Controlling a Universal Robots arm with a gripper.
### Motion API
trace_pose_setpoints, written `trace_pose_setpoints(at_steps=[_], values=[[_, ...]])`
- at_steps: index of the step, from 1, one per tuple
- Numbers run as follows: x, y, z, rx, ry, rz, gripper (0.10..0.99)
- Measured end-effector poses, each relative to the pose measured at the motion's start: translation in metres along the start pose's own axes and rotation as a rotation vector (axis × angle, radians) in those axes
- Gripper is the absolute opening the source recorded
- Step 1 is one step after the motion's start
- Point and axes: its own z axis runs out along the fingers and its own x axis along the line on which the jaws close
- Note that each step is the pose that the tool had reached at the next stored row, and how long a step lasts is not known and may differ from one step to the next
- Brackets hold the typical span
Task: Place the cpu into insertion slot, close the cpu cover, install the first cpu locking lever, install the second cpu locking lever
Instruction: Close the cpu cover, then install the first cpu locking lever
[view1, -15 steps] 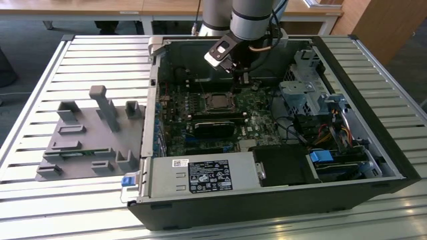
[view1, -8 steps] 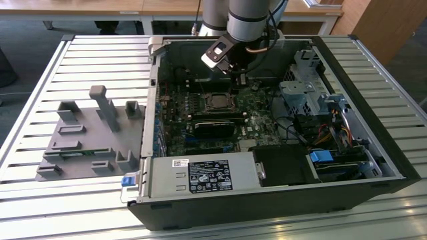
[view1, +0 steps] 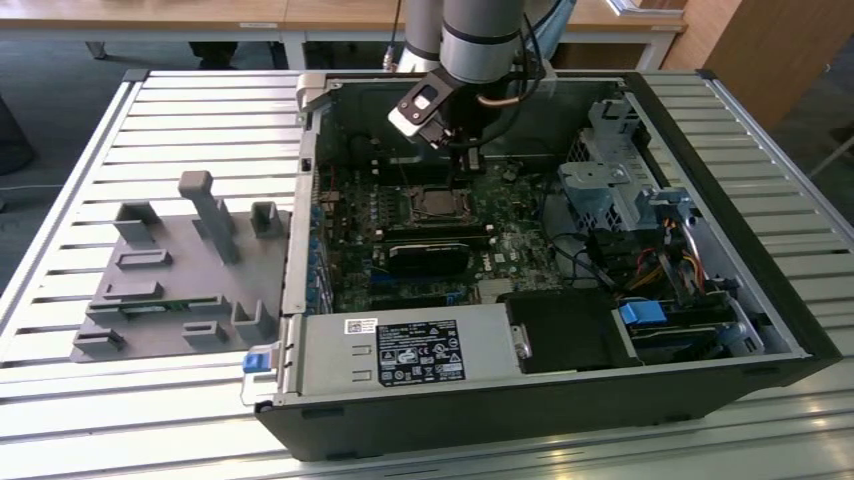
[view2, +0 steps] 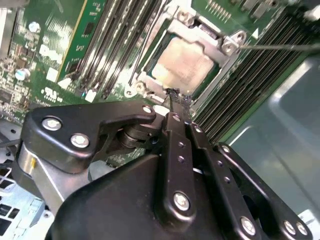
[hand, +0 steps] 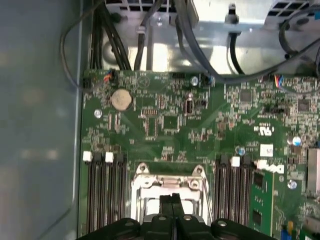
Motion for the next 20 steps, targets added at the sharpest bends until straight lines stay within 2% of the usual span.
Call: trace_pose_setpoints(at_steps=[5, 20], values=[[0.0001, -0.0063, -0.0001, 0.0, -0.0001, 0.0, 0.106], [0.0001, -0.0088, -0.0012, 0.0, -0.0003, 0.0, 0.106]])
